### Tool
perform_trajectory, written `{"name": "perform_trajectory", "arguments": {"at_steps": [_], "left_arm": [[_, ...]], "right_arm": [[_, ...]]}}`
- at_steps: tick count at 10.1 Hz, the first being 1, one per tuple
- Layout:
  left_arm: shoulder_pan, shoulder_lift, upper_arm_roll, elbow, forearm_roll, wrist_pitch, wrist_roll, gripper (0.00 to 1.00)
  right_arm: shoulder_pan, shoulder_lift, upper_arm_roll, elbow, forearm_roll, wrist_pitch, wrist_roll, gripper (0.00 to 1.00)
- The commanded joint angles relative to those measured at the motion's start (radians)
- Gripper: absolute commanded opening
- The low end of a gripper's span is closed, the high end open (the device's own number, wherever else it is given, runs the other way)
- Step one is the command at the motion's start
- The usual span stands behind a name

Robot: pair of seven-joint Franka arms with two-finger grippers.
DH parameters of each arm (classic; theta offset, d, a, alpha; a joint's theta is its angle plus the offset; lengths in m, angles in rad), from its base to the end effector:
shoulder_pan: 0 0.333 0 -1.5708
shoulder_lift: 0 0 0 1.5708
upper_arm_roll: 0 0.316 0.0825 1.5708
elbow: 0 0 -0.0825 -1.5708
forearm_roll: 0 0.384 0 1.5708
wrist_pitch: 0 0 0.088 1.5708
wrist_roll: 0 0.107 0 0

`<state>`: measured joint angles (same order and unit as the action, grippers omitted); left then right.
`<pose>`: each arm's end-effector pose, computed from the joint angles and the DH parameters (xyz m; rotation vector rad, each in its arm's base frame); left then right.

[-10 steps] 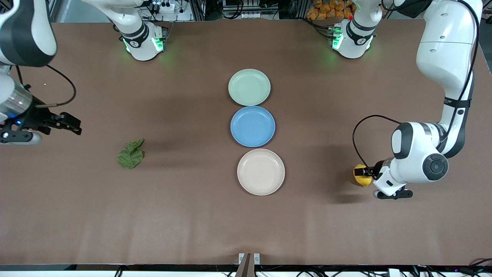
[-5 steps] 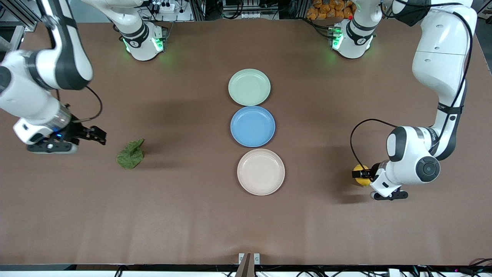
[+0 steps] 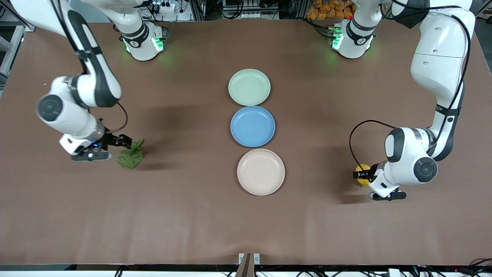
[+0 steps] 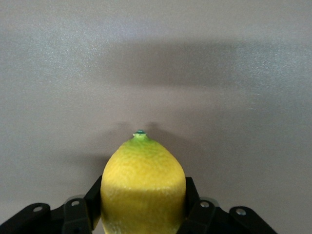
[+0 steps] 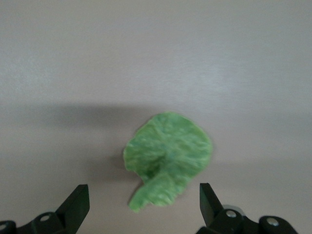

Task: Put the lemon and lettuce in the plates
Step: 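Lift the lemon with the left gripper while the right gripper grasps the lettuce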

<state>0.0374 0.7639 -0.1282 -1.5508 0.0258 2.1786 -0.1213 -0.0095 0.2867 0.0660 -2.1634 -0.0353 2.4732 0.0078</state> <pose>0.6882 -0.0499 0.1902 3.0773 0.0675 -0.2107 0.5665 0.0319 0.2650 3.1365 0.1149 0.0377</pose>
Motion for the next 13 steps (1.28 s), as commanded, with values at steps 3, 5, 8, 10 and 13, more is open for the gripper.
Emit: {"name": "perform_trajectory", "arguments": {"at_steps": [3, 5, 8, 10, 13], "left_arm": [[-0.008, -0.072, -0.005, 0.008, 0.020, -0.017, -0.006, 0.00], [-0.063, -0.130, -0.008, 0.024, 0.019, -0.094, -0.009, 0.00], [-0.190, -0.170, -0.008, 0.028, 0.003, -0.105, -0.015, 0.00], [-0.230, -0.166, -0.019, 0.053, 0.003, -0.103, -0.104, 0.00], [-0.316, -0.124, -0.028, 0.126, -0.001, -0.096, -0.214, 0.00]], "right_arm": [[0.010, 0.095, -0.005, -0.021, 0.012, 0.111, -0.011, 1.00], [0.000, 0.143, -0.005, -0.021, 0.011, 0.171, -0.012, 1.00], [-0.018, 0.193, -0.008, -0.012, 0.002, 0.223, -0.015, 1.00], [-0.021, 0.201, -0.008, -0.012, -0.001, 0.230, -0.015, 1.00], [-0.041, 0.206, -0.008, -0.012, -0.001, 0.227, -0.015, 0.84]]}}
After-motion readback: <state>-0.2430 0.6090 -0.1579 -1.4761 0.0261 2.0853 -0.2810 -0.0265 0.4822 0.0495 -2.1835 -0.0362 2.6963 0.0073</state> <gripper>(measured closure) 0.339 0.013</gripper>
